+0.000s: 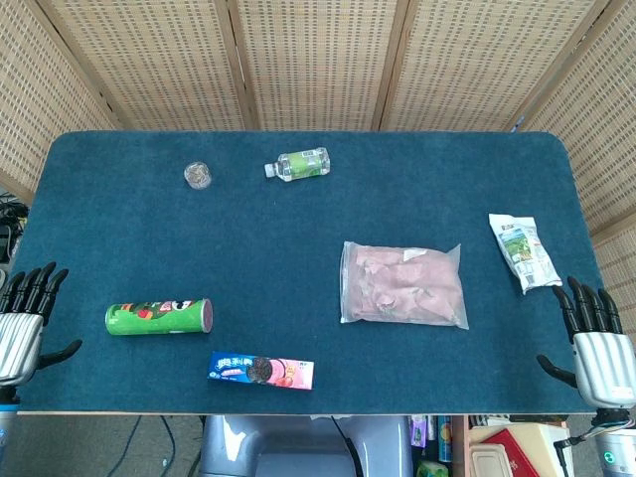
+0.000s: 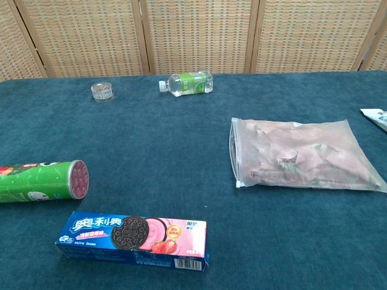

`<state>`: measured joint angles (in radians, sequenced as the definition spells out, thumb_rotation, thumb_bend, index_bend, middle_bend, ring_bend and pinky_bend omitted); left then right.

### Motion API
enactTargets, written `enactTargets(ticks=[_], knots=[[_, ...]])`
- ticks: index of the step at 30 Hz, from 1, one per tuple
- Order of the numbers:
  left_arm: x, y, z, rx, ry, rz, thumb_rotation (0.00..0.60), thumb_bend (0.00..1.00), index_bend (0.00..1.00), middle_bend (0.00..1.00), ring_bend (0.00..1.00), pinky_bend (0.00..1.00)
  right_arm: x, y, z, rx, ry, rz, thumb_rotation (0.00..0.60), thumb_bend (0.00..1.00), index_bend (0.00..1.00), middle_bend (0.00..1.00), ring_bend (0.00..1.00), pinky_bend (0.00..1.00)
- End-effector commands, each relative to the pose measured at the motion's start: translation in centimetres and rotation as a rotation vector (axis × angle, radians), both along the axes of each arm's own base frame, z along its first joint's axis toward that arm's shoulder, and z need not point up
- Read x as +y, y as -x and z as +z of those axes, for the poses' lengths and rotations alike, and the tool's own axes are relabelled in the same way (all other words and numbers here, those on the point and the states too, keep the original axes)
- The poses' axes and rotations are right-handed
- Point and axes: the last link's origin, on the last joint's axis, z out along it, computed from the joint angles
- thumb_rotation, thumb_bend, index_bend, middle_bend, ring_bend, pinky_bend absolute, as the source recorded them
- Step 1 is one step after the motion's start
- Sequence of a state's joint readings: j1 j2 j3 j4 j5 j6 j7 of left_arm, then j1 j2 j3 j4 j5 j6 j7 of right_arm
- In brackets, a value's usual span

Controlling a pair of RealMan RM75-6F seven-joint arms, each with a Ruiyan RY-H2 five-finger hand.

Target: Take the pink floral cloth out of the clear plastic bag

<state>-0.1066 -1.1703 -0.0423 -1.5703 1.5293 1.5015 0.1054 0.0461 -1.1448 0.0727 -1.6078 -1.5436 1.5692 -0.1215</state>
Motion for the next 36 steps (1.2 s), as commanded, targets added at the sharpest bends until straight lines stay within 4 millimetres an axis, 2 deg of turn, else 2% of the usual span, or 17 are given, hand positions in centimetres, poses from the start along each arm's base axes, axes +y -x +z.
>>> enactTargets(ticks=[1, 12, 16, 19, 23, 28, 30, 36], knots=[[0.0, 0.0, 0.1, -0.002, -0.003, 0.0, 0.6, 0.05, 0.0, 0.0, 0.0, 0.0, 0.1, 0.0, 0.0, 0.0, -0.002, 0.0, 0.6, 0.0, 0.0, 0.0, 0.0, 0.0], [0.0, -0.2, 0.0, 0.003, -0.007, -0.005, 0.6, 0.05, 0.0, 0.0, 0.0, 0.0, -0.1, 0.0, -0.3, 0.002, -0.022, -0.001, 0.6, 0.0, 0.0, 0.0, 0.0, 0.0], [0.0, -0.1, -0.1, 0.007, -0.005, 0.0, 0.6, 0.05, 0.0, 0.0, 0.0, 0.0, -0.9, -0.6, -0.9, -0.015, -0.066, 0.025, 0.6, 0.0, 0.0, 0.0, 0.0, 0.0], [0.2, 0.0, -0.2, 0.008, -0.007, 0.004, 0.6, 0.05, 0.0, 0.0, 0.0, 0.0, -2.6, -1.3, -1.6, -0.02, -0.121, 0.059, 0.6, 0.0, 0.0, 0.0, 0.0, 0.0], [0.4, 0.0, -0.2, 0.012, -0.011, 0.008, 0.6, 0.05, 0.0, 0.0, 0.0, 0.0, -5.8, -2.9, -2.5, -0.002, -0.194, 0.106, 0.6, 0.0, 0.0, 0.0, 0.0, 0.0], [0.7, 0.1, -0.5, 0.019, -0.01, 0.016, 0.6, 0.05, 0.0, 0.0, 0.0, 0.0, -9.5, -5.8, -4.1, -0.035, -0.299, 0.146, 0.6, 0.0, 0.0, 0.0, 0.0, 0.0], [0.8, 0.1, -0.6, 0.023, -0.008, 0.02, 0.6, 0.05, 0.0, 0.0, 0.0, 0.0, -11.5, -7.3, -5.2, -0.05, -0.36, 0.148, 0.6, 0.0, 0.0, 0.0, 0.0, 0.0], [1.1, 0.3, -0.7, 0.027, -0.009, 0.031, 0.6, 0.05, 0.0, 0.0, 0.0, 0.0, -14.8, -10.9, -8.8, -0.091, -0.501, 0.13, 0.6, 0.0, 0.0, 0.0, 0.0, 0.0]])
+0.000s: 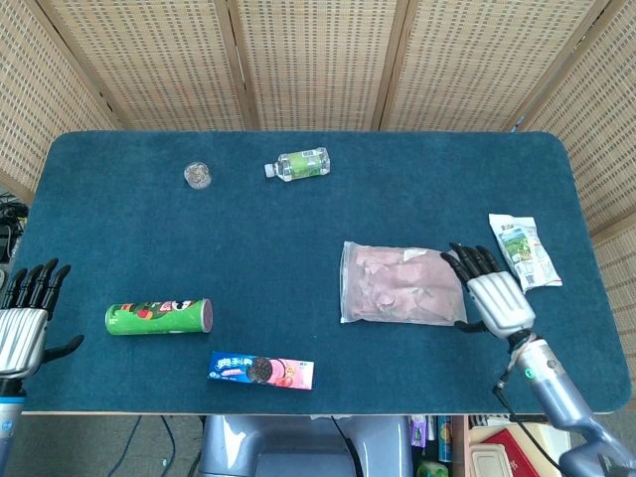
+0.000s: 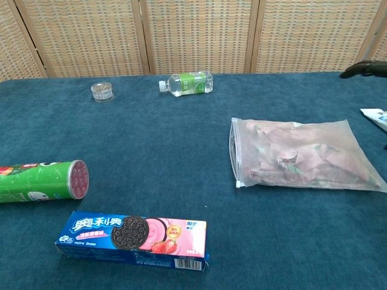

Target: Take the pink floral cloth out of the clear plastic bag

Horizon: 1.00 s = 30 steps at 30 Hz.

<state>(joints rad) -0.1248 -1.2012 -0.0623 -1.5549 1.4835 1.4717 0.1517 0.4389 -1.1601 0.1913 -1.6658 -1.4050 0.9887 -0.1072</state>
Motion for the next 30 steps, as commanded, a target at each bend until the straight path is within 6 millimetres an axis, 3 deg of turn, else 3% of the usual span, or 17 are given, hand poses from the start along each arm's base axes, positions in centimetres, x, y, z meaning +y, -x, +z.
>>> enactTargets(ticks=[1, 6, 15, 30], knots=[[0.1, 0.1, 0.0, 0.002, -0.001, 0.003, 0.6, 0.05, 0.0, 0.0, 0.0, 0.0, -2.7, -3.7, -3.0, -0.027, -0.104, 0.004, 0.6, 0.0, 0.0, 0.0, 0.0, 0.0], [0.4, 0.2, 0.1, 0.001, -0.007, 0.01, 0.6, 0.05, 0.0, 0.0, 0.0, 0.0, -3.7, -5.4, -6.8, 0.019, -0.174, -0.016, 0.6, 0.0, 0.0, 0.0, 0.0, 0.0], [0.6, 0.5, 0.2, -0.016, 0.004, 0.023, 0.6, 0.05, 0.0, 0.0, 0.0, 0.0, -4.6, -4.9, -10.7, 0.122, -0.188, -0.134, 0.6, 0.0, 0.0, 0.0, 0.0, 0.0], [0.9, 0.7, -0.1, -0.018, 0.022, 0.034, 0.6, 0.05, 0.0, 0.0, 0.0, 0.0, -5.7, -2.4, -11.5, 0.301, -0.126, -0.178, 0.6, 0.0, 0.0, 0.0, 0.0, 0.0]])
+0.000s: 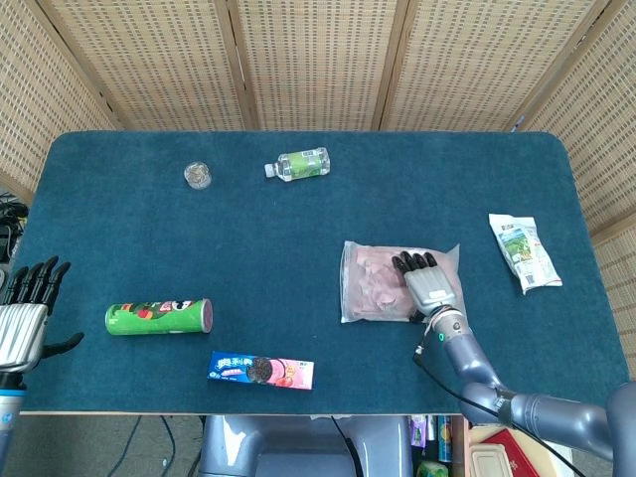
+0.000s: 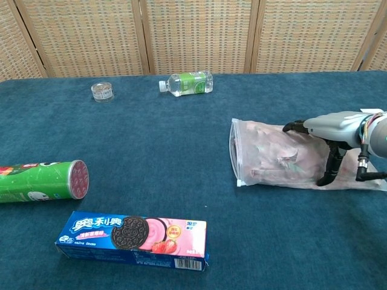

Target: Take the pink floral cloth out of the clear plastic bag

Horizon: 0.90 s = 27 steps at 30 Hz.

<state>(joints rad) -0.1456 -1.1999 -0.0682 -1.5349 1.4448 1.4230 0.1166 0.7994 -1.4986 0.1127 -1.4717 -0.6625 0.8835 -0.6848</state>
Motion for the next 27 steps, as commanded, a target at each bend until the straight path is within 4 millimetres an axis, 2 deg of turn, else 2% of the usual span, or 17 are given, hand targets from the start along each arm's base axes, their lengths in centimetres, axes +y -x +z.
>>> enactTargets(ticks=[1, 5, 8, 10, 12, 13, 15, 19, 27], knots=[[0.0, 0.0, 0.0, 0.0, 0.0, 0.002, 0.6, 0.05, 0.0, 0.0, 0.0, 0.0, -0.3, 0.5, -0.2, 0.028, 0.013, 0.014, 0.6, 0.0, 0.0, 0.0, 0.0, 0.0], [0.0, 0.1, -0.1, 0.002, 0.003, 0.004, 0.6, 0.05, 0.0, 0.0, 0.0, 0.0, -0.7, 1.1, -0.2, 0.032, 0.034, 0.011, 0.6, 0.0, 0.0, 0.01, 0.0, 0.0], [0.1, 0.0, -0.2, 0.005, 0.006, 0.005, 0.6, 0.05, 0.0, 0.0, 0.0, 0.0, -1.1, 1.4, 0.0, 0.022, 0.06, 0.02, 0.6, 0.0, 0.06, 0.16, 0.15, 0.13], [0.1, 0.1, -0.3, 0.007, 0.009, 0.006, 0.6, 0.05, 0.0, 0.0, 0.0, 0.0, -1.3, 1.7, 0.1, 0.025, 0.075, 0.034, 0.6, 0.0, 0.22, 0.32, 0.33, 0.31], [0.1, 0.0, -0.4, 0.008, 0.012, 0.006, 0.6, 0.05, 0.0, 0.0, 0.0, 0.0, -1.4, 2.0, 0.1, 0.026, 0.077, 0.046, 0.6, 0.01, 0.38, 0.45, 0.46, 0.47], [0.1, 0.0, -0.5, 0.009, 0.013, 0.006, 0.6, 0.05, 0.0, 0.0, 0.0, 0.0, -1.4, 2.1, 0.1, 0.02, 0.075, 0.051, 0.6, 0.05, 0.47, 0.53, 0.52, 0.54], [0.1, 0.0, -0.5, 0.009, 0.014, 0.006, 0.6, 0.05, 0.0, 0.0, 0.0, 0.0, -1.4, 2.1, 0.2, 0.006, 0.079, 0.064, 0.6, 0.15, 0.59, 0.63, 0.61, 0.61], [0.1, 0.1, -0.5, 0.011, 0.016, 0.008, 0.6, 0.05, 0.0, 0.0, 0.0, 0.0, -1.2, 1.7, 0.3, -0.053, 0.093, 0.097, 0.6, 0.35, 0.69, 0.72, 0.69, 0.63], [0.4, 0.0, -0.9, 0.012, 0.03, 0.01, 0.6, 0.05, 0.0, 0.0, 0.0, 0.0, -1.0, -0.4, 1.1, -0.186, 0.116, 0.197, 0.6, 0.41, 0.7, 0.73, 0.71, 0.63]])
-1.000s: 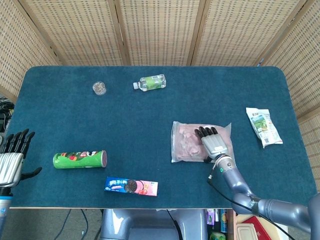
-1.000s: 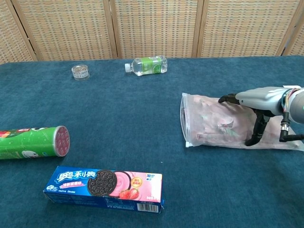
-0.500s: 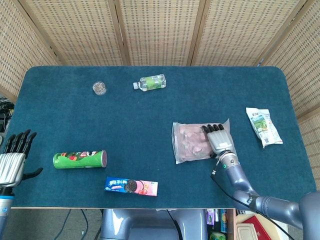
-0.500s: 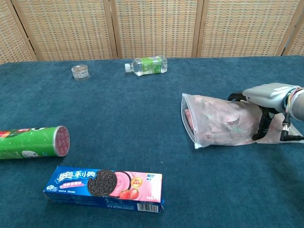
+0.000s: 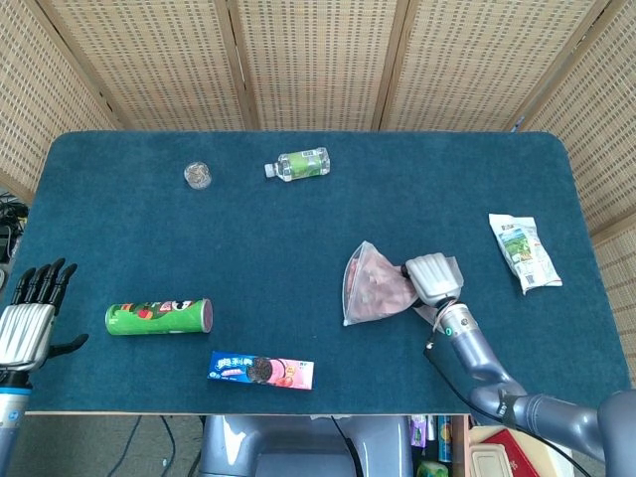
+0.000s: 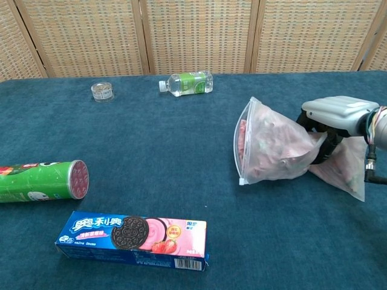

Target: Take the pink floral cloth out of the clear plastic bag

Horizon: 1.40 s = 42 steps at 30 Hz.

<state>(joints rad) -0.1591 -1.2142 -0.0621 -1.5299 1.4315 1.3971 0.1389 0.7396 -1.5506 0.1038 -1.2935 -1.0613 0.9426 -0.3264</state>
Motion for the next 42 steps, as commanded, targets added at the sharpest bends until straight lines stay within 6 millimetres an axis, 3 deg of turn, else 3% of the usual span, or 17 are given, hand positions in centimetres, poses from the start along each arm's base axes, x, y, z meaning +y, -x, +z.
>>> enactTargets(ticks=[1, 4, 15, 20, 24, 28, 32, 37, 42], knots=[[0.2, -0.1, -0.1, -0.001, 0.006, -0.001, 0.6, 0.05, 0.0, 0.0, 0.0, 0.0, 0.0, -1.1, 0.5, -0.05, 0.01, 0.041, 0.6, 0.42, 0.7, 0.73, 0.71, 0.63], [0.5, -0.4, -0.2, -0.006, 0.01, -0.01, 0.6, 0.05, 0.0, 0.0, 0.0, 0.0, -0.2, -2.2, 0.6, -0.069, 0.008, 0.068, 0.6, 0.42, 0.7, 0.73, 0.71, 0.63], [5.0, -3.6, 0.4, -0.011, 0.076, -0.098, 0.6, 0.05, 0.0, 0.0, 0.0, 0.0, -2.2, -11.4, 0.2, -0.14, 0.005, 0.177, 0.6, 0.44, 0.7, 0.74, 0.71, 0.63], [7.0, -5.7, 0.2, -0.041, 0.106, -0.14, 0.6, 0.05, 0.0, 0.0, 0.0, 0.0, -2.5, -15.1, -1.8, -0.131, -0.019, 0.2, 0.6, 0.44, 0.7, 0.74, 0.71, 0.63], [9.6, -8.9, -0.2, -0.092, 0.152, -0.245, 0.6, 0.05, 0.0, 0.0, 0.0, 0.0, -2.3, -17.7, -4.8, -0.152, -0.063, 0.177, 0.6, 0.45, 0.7, 0.74, 0.71, 0.63], [11.5, -11.1, -0.6, -0.12, 0.182, -0.321, 0.6, 0.05, 0.04, 0.0, 0.0, 0.0, -2.2, -18.7, -6.4, -0.147, -0.077, 0.178, 0.6, 0.45, 0.7, 0.74, 0.71, 0.63], [13.0, -12.6, -1.8, -0.166, 0.235, -0.353, 0.6, 0.06, 0.18, 0.0, 0.0, 0.0, -2.5, -19.2, -7.3, -0.154, -0.072, 0.156, 0.6, 0.45, 0.7, 0.74, 0.71, 0.63], [14.0, -13.3, -3.1, -0.202, 0.271, -0.351, 0.6, 0.05, 0.28, 0.0, 0.0, 0.0, -3.2, -19.5, -7.5, -0.167, -0.055, 0.134, 0.6, 0.45, 0.7, 0.74, 0.71, 0.63], [14.4, -13.2, -3.8, -0.227, 0.266, -0.345, 0.6, 0.05, 0.3, 0.0, 0.0, 0.0, -4.0, -19.4, -7.2, -0.178, -0.037, 0.119, 0.6, 0.45, 0.7, 0.74, 0.71, 0.63]])
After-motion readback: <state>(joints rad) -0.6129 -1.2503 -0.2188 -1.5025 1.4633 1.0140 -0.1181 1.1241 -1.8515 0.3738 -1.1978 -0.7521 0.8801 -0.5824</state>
